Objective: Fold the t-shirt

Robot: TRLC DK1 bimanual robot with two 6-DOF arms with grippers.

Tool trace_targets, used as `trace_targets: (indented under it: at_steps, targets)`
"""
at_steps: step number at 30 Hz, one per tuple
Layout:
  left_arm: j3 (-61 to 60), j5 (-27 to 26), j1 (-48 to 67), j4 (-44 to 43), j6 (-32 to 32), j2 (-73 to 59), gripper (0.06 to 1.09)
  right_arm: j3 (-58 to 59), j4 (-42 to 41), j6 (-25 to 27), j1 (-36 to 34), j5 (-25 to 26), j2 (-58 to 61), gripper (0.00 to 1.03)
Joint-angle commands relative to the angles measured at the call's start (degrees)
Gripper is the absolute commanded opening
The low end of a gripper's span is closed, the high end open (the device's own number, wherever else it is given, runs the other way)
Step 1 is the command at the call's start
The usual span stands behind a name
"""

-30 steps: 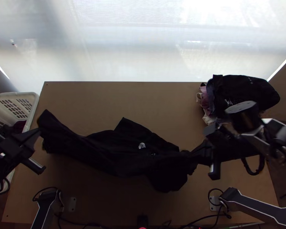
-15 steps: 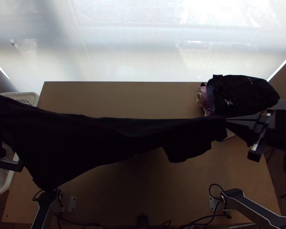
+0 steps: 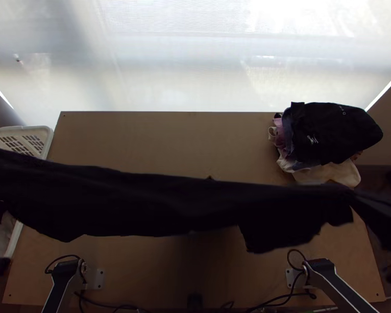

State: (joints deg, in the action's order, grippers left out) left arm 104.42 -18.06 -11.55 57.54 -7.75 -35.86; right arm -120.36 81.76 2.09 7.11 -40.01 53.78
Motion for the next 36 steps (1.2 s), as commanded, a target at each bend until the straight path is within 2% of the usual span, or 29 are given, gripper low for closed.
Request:
trace_targets:
  at_steps: [1, 5, 9, 10, 12, 16, 20, 23, 26, 30, 33, 36]
  targets:
    - [4.7, -7.2, 2.1, 0.5, 10.0, 1.8, 0.10, -5.5, 0.3, -1.3, -1.8, -0.9, -5.7, 0.03]
    - [5.4, -13.7, 0.1, -0.8, 16.5, 3.1, 0.10, -9.8, 0.3, -2.4, -5.2, -1.0, -7.5, 0.03]
    - [7.7, -14.3, 0.0, -2.5, 21.1, 2.8, 0.10, -12.2, 0.2, -2.5, -10.1, -3.2, -9.2, 0.03]
    - [4.8, -14.4, -0.2, -2.9, 20.7, 3.9, 0.10, -10.1, 0.2, -2.3, -11.2, -3.9, -9.9, 0.03]
    - [-5.5, -14.3, -1.5, -9.2, 20.3, 6.9, 0.10, -6.0, -0.2, -0.9, -12.4, -4.9, -10.3, 0.03]
    - [-22.5, -13.2, -2.9, -21.7, 18.6, 6.0, 0.10, 4.3, -9.4, -1.6, -13.1, -4.9, -7.7, 0.03]
    - [-32.5, -13.1, -4.1, -33.3, 18.1, -0.2, 0.10, 16.6, -22.8, -7.8, -13.0, -4.8, -2.4, 0.03]
    - [-37.6, -13.0, -4.4, -41.1, 18.3, -7.4, 0.10, 23.9, -30.6, -9.6, -11.6, -3.9, 4.2, 0.03]
    - [-40.0, -12.4, -3.7, -45.8, 16.4, -15.1, 0.10, 29.0, -34.0, -7.6, -9.0, -1.8, 12.3, 0.03]
    - [-42.7, -8.6, 1.4, -51.7, 10.6, -25.2, 0.10, 35.1, -36.9, -0.1, -1.4, 3.8, 23.4, 0.03]
    - [-43.5, -7.5, 2.1, -56.3, 8.4, -34.5, 0.10, 36.2, -37.5, 4.6, 1.9, 5.6, 32.6, 0.03]
    - [-43.3, -5.8, 3.6, -59.8, 6.3, -43.3, 0.10, 35.4, -42.8, 6.3, 3.2, 7.4, 39.8, 0.03]
